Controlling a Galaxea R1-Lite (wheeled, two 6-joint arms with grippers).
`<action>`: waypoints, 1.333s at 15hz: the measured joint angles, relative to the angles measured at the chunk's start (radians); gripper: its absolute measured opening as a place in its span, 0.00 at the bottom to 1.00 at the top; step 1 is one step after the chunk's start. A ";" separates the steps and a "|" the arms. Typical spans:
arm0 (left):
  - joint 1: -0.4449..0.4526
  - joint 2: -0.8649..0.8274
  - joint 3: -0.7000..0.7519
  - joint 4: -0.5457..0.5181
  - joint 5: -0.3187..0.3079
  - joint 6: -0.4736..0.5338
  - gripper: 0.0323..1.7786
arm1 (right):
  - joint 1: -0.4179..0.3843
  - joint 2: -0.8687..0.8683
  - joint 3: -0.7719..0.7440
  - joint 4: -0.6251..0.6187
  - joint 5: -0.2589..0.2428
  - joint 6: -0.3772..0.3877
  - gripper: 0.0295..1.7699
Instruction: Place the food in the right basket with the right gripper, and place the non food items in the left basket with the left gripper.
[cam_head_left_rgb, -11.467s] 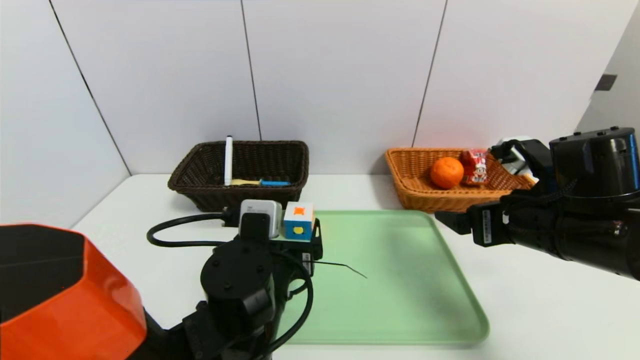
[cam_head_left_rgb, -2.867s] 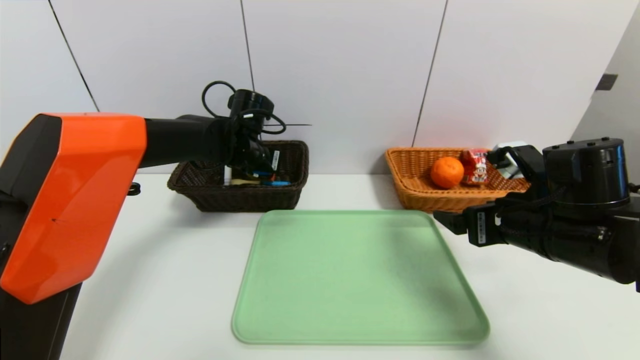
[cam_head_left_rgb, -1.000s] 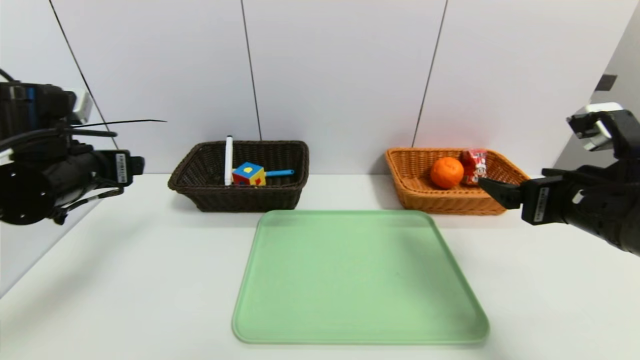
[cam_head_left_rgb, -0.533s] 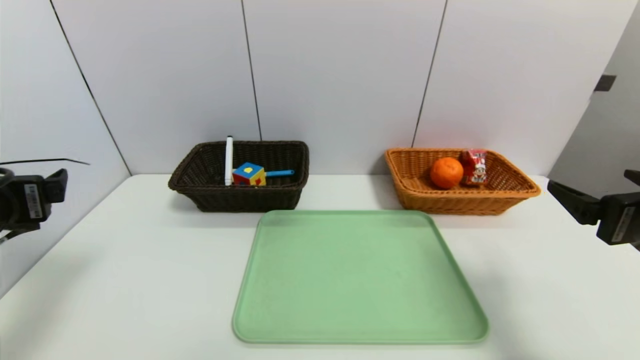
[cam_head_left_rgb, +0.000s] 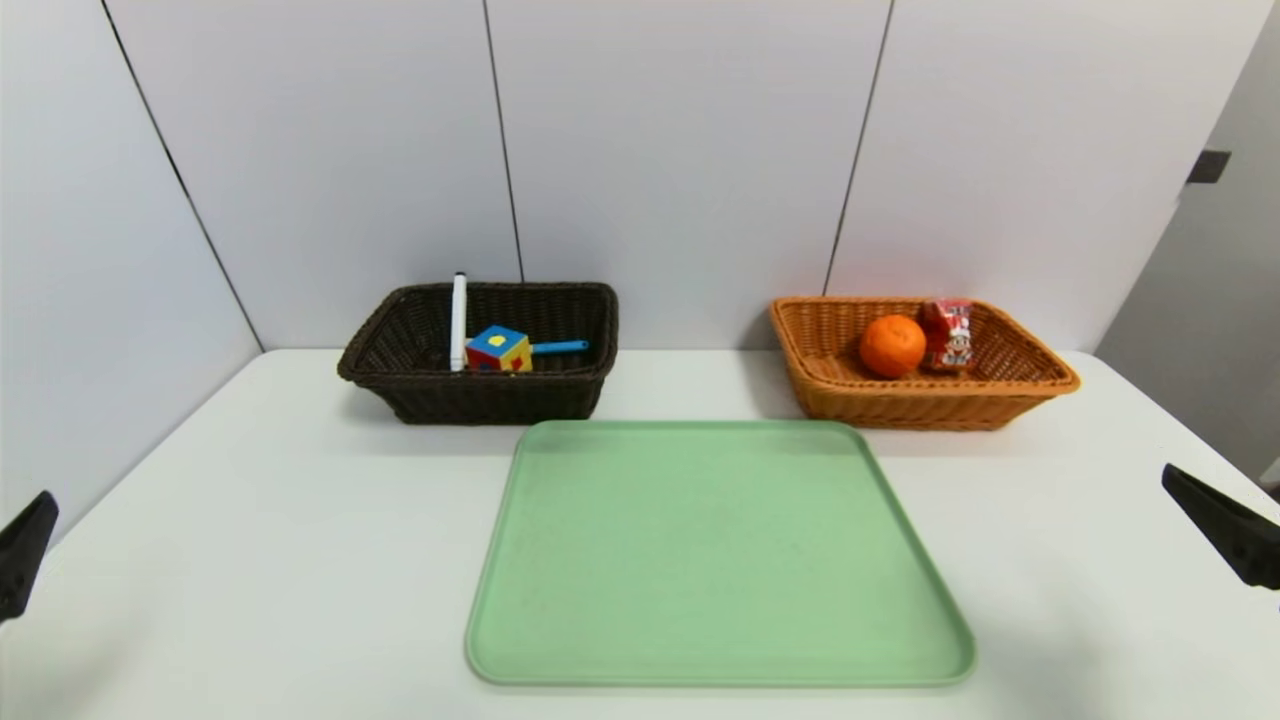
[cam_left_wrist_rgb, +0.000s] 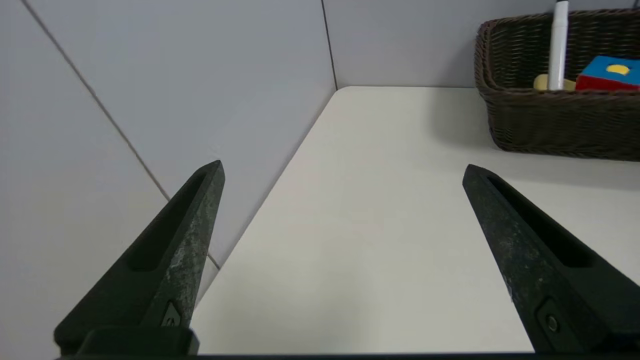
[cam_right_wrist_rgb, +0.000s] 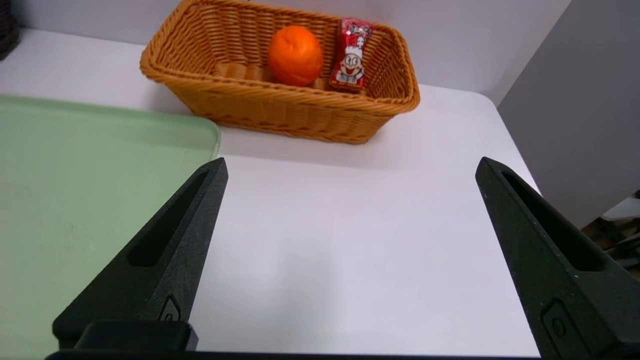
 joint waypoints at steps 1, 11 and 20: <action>0.000 -0.060 0.034 0.020 -0.011 -0.015 0.95 | -0.021 -0.034 0.023 0.006 0.014 0.000 0.97; 0.000 -0.446 0.073 0.380 -0.070 -0.070 0.95 | -0.106 -0.585 0.049 0.500 0.158 -0.003 0.97; 0.021 -0.613 0.054 0.474 -0.144 -0.064 0.95 | -0.102 -0.866 0.000 0.634 0.196 -0.053 0.97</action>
